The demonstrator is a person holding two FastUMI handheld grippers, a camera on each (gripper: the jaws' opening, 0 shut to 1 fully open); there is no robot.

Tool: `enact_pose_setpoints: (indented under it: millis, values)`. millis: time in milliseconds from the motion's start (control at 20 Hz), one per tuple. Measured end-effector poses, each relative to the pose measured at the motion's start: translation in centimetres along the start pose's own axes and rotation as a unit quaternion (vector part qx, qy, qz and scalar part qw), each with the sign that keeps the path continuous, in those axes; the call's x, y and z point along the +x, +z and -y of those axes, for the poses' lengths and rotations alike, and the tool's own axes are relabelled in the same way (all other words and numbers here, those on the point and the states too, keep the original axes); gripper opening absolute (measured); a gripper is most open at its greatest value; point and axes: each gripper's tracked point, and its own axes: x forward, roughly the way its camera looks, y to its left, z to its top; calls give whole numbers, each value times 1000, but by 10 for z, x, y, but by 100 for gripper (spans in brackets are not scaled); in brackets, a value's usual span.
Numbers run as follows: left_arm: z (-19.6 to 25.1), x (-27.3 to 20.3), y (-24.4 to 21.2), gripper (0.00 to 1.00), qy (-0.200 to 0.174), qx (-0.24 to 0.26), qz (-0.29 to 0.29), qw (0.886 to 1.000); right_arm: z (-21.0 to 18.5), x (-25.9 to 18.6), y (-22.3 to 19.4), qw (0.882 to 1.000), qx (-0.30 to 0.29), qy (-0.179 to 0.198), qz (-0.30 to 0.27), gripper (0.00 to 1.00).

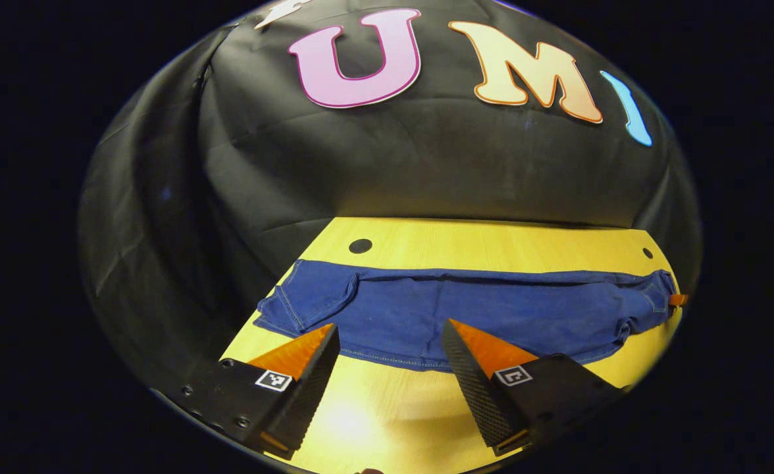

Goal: Grasp the waist and the cuffs of the jeans and fold them to make the two legs overlap; first hold the waist and fold one-third of the jeans toward the cuffs, then hold the cuffs and fold the remaining one-third in the same direction to finish folding.

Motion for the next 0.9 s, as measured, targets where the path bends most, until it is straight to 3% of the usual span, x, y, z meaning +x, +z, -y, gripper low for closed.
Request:
enact_pose_setpoints:
  millis: [200,400,550,700,800,900]
  values:
    - [-17,2,-6,95,-32,-8,-1,999,16,-27,26,994,-52,-93,22,0]
    - [-32,2,-16,95,-71,-18,-9,997,-1,-60,48,993,-30,-96,66,2]
    - [-46,5,-14,95,-93,-26,-1,995,-22,-97,69,992,6,-48,116,2]
    - [-61,12,-17,96,-108,-23,-3,994,-40,-110,85,985,43,55,159,0]
    - [-68,16,-17,98,-120,-21,-2,993,-52,-110,84,978,49,117,163,5]
    - [-74,17,-15,96,-129,-18,5,991,-62,-105,78,970,49,182,152,2]
